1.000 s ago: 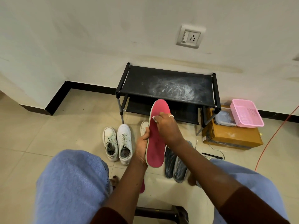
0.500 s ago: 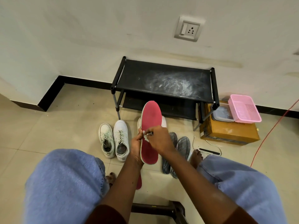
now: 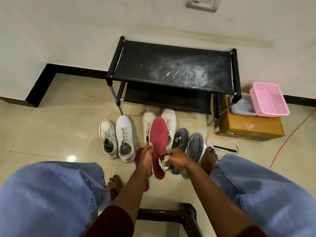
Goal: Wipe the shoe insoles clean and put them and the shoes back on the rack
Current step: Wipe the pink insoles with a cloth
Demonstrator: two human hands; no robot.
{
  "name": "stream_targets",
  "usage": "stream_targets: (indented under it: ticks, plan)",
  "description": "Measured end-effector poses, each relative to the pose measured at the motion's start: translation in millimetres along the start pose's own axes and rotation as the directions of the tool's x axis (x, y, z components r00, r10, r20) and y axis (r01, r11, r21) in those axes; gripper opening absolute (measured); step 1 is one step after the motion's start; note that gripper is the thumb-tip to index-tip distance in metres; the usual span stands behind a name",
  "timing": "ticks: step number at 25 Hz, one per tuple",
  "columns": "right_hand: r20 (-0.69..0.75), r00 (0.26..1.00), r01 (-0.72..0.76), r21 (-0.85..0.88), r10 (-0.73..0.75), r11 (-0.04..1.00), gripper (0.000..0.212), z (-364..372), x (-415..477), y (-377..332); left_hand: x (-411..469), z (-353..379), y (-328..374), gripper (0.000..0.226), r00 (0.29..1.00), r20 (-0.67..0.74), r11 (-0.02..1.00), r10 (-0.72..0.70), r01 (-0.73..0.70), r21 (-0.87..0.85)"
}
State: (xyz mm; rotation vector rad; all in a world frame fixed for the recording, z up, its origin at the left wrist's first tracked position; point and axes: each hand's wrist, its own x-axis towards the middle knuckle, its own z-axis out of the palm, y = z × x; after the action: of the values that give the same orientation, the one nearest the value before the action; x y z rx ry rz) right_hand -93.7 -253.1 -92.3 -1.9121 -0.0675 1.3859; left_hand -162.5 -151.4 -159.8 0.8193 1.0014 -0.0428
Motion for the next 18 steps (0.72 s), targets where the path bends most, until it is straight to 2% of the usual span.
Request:
stream_targets:
  ticks: [2, 5, 7, 9, 13, 16, 18]
  plan:
    - [0.126, 0.987, -0.119, 0.183, 0.097, 0.976, 0.041, 10, 26, 33, 14, -4, -26, 0.03, 0.995, -0.1, 0.997, 0.028, -0.02, 0.08]
    - [0.18, 0.966, -0.23, 0.279, 0.184, 0.933, 0.042, 24, 60, 78, 38, -21, -67, 0.024, 0.987, -0.159, 0.985, 0.005, 0.023, 0.173]
    - [0.168, 0.953, -0.29, 0.266, 0.252, 0.919, 0.045, 31, 81, 105, 55, -36, -93, 0.02, 0.98, -0.195, 0.972, -0.048, 0.091, 0.217]
    - [0.171, 0.938, -0.337, 0.248, 0.302, 0.908, 0.044, 37, 98, 127, 72, -50, -114, 0.022, 0.959, -0.265, 0.945, -0.103, 0.177, 0.274]
    - [0.182, 0.9, -0.433, 0.25, 0.397, 0.866, 0.037, 46, 130, 158, 109, -63, -145, 0.029, 0.934, -0.308, 0.903, -0.179, 0.281, 0.326]
    - [0.208, 0.882, -0.459, 0.187, 0.422, 0.869, 0.039, 48, 156, 178, 136, -67, -156, 0.029, 0.883, -0.384, 0.861, -0.269, 0.399, 0.316]
    - [0.224, 0.875, -0.469, 0.176, 0.429, 0.865, 0.043, 50, 171, 189, 154, -70, -163, 0.032, 0.867, -0.386, 0.818, -0.317, 0.456, 0.352]
